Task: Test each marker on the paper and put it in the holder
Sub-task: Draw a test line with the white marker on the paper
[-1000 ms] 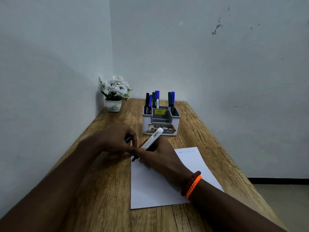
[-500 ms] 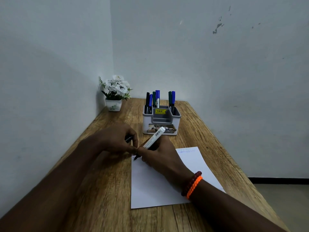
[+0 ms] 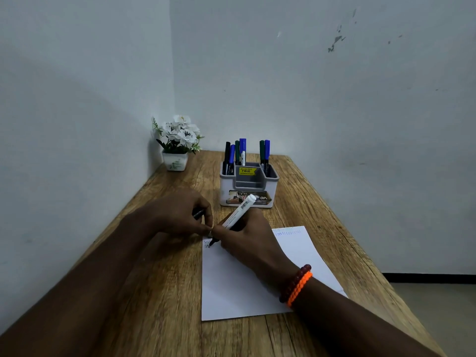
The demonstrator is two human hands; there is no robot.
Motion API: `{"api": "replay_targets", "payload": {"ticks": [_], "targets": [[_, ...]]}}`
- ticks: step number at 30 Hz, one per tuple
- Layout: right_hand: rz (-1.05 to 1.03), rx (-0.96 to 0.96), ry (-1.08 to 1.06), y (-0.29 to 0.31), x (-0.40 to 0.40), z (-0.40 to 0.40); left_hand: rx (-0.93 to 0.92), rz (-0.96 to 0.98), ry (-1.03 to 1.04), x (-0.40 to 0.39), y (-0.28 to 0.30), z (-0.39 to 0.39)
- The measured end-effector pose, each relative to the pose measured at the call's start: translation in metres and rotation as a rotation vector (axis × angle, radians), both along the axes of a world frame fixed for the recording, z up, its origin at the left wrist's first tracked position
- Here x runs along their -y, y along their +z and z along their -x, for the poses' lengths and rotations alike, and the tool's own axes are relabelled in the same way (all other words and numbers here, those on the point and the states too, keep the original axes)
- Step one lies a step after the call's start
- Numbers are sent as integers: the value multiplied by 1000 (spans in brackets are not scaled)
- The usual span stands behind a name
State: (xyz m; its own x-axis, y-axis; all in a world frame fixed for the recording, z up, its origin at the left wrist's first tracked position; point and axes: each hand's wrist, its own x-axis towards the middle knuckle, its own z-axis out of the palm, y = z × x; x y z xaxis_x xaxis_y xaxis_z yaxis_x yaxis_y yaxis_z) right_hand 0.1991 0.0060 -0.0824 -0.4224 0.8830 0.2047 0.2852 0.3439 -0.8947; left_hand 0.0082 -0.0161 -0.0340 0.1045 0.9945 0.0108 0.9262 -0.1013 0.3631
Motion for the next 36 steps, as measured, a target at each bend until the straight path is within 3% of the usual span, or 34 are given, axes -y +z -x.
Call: {"api": "replay_targets", "payload": {"ticks": [36], "targets": [[-63,31,-59,2,1,-5,43,48,-2,-5,-5,4]]}}
